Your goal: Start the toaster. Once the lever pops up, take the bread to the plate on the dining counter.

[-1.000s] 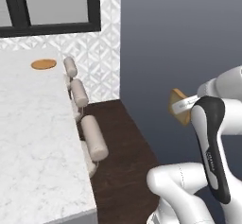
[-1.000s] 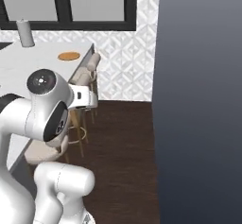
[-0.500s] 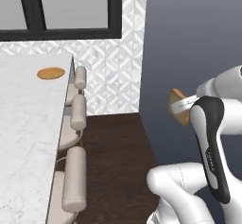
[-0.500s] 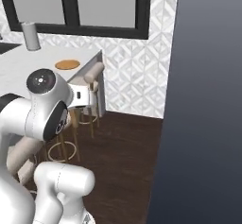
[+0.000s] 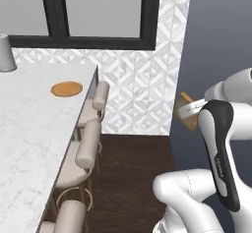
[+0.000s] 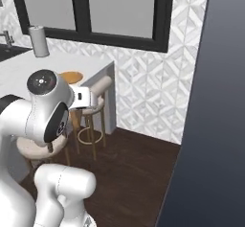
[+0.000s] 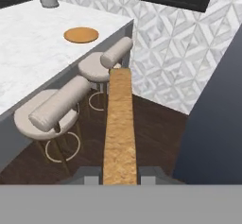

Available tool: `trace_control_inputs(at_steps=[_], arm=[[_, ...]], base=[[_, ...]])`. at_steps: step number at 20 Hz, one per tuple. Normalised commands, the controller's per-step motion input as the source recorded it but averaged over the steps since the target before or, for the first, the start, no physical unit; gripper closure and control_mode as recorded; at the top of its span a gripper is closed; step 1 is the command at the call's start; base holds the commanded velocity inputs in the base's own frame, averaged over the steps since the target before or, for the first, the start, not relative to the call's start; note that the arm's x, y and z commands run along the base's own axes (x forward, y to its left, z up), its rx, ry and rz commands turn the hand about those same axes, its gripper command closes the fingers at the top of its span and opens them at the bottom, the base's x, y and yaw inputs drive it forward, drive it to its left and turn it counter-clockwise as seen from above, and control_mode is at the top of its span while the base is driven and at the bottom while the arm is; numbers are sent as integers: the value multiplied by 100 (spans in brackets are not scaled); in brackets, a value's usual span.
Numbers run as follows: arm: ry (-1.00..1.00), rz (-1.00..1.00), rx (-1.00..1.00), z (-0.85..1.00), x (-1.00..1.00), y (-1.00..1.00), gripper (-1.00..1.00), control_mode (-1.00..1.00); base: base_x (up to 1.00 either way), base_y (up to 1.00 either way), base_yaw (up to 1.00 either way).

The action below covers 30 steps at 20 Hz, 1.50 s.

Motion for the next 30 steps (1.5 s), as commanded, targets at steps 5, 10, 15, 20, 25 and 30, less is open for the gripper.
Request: trace_control_inputs(at_steps=[5,10,15,20,25,30], arm=[[0,0,0,0,0,0,100,100],[0,0,0,0,0,0,100,100],[0,0,0,0,0,0,100,100],[0,0,0,0,0,0,100,100],[0,0,0,0,0,0,100,100],[0,0,0,0,0,0,100,100]], base=[[100,-40,36],[100,-42,42],[100,-34,61],[96,-23,76],[66,-37,77],[55,-21,67]])
